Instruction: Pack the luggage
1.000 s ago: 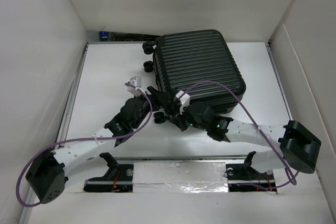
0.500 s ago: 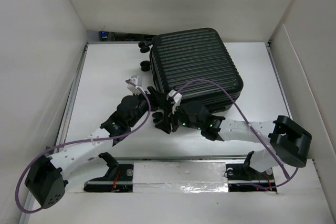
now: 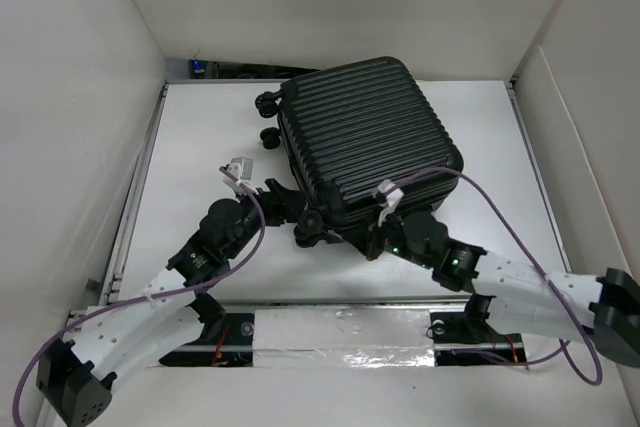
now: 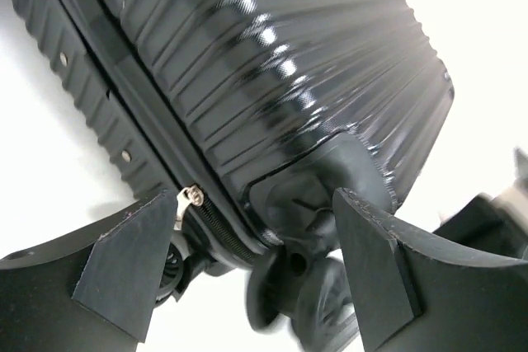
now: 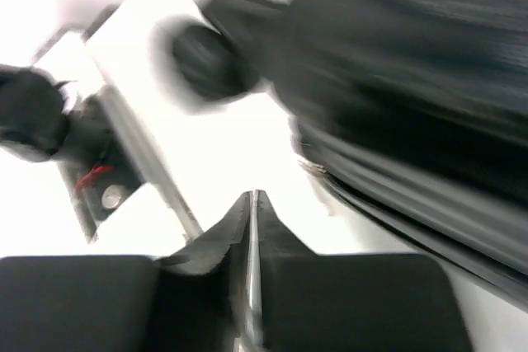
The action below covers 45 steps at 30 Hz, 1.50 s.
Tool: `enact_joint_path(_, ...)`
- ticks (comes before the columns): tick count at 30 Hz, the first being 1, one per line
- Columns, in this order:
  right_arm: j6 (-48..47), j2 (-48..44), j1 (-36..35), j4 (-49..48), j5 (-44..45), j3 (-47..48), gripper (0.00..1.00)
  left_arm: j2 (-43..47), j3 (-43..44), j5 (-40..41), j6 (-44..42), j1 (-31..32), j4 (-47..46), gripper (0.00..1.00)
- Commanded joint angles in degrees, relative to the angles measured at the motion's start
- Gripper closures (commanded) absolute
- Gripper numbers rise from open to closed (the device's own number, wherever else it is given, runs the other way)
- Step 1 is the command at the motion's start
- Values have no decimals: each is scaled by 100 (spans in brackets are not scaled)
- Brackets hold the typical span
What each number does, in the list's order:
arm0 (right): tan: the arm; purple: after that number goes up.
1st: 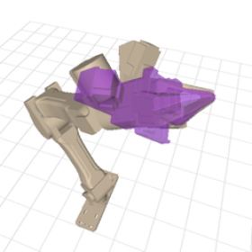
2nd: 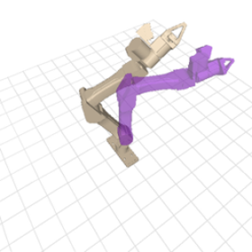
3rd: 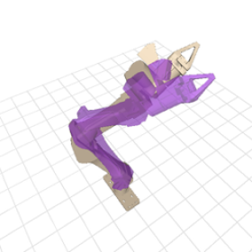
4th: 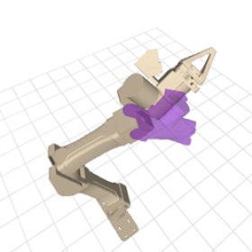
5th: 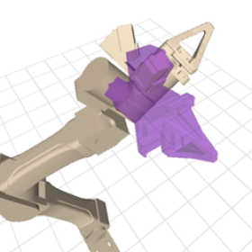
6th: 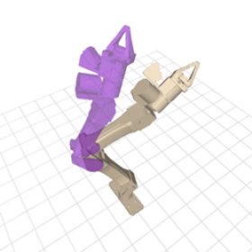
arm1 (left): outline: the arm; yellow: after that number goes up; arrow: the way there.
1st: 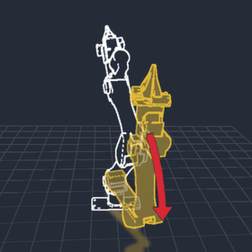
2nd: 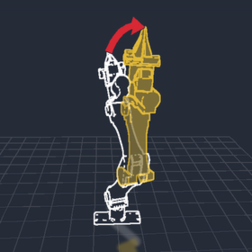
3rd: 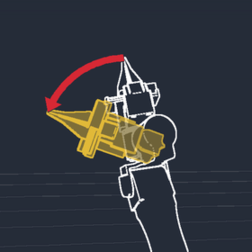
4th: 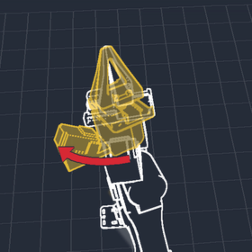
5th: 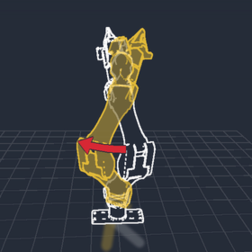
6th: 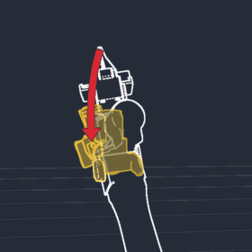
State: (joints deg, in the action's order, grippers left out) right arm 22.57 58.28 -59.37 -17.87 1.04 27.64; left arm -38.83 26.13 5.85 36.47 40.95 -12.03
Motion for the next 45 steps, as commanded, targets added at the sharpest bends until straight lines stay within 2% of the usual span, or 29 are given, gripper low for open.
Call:
enact_joint_path(1,29,-974,487,845,1011,-241,100,-229,-12,-303,-96,-61,-1,26)
enact_joint_path(6,-33,-2100,1899,2346,1601,-241,100,-432,-38,-856,-298,-61,-395,20)
enact_joint_path(9,90,-2636,2673,2770,1697,-337,100,-529,-99,-1084,-359,-61,-729,17)
enact_joint_path(12,151,-2945,3229,2606,1480,-583,100,-713,-187,-1374,-482,-8,-1264,16)
enact_joint_path(15,99,-2735,3905,2193,1024,-663,100,-977,-240,-1568,-632,114,-1652,17)
enact_joint_path(17,-111,-2324,4354,1946,654,-628,100,-1232,-170,-1665,-763,220,-1706,24)
enact_joint_path(20,-384,-1787,4645,1183,-556,-400,100,-1469,-178,-2016,-782,221,-1873,35)
enact_joint_path(21,-428,-1472,4715,1050,-752,-330,100,-1513,-196,-2061,-773,221,-1969,42)
enact_joint_path(22,-507,-1321,4716,875,-885,-260,100,-1575,-213,-2122,-764,221,-2004,60)
enact_joint_path(25,-560,-803,4716,364,-1053,-22,100,-1698,-248,-2395,-729,221,-2136,80)
enact_joint_path(27,-560,-495,4716,-109,-1236,153,100,-1768,-292,-2648,-650,221,-2329,86)
enact_joint_path(31,-727,296,4716,-138,-1579,803,99,-2014,-328,-2957,-606,343,-2505,96)
enact_joint_path(32,-745,576,4716,-86,-1659,944,97,-2058,-337,-3019,-580,344,-2584,96)
enact_joint_path(34,-815,745,4655,133,-1809,1278,85,-2207,-319,-3098,-466,344,-2708,97)
enact_joint_path(35,-815,746,4654,204,-1800,1305,76,-2243,-310,-3090,-422,344,-2725,97)
enact_joint_path(36,-815,676,4654,213,-1818,1271,58,-2278,-310,-3116,-378,344,-2847,97)
enact_joint_path(39,-737,82,4418,327,-2019,868,43,-2523,-310,-3168,-132,344,-3251,100)
enact_joint_path(40,-667,-148,4304,337,-2020,475,41,-2594,-267,-3177,-70,344,-3349,100)
enact_joint_path(42,-613,-849,3865,450,-1985,68,42,-2717,-196,-3151,140,396,-3681,100)
enact_joint_path(43,-491,-1080,3698,512,-1924,-125,46,-2857,-109,-3151,220,396,-3814,100)
enact_joint_path(44,-403,-1300,3348,486,-1888,-519,58,-2937,-65,-3134,412,396,-3946,100)
enact_joint_path(45,-307,-1493,3153,408,-1905,-723,85,-3016,-3,-3125,492,449,-4191,100)
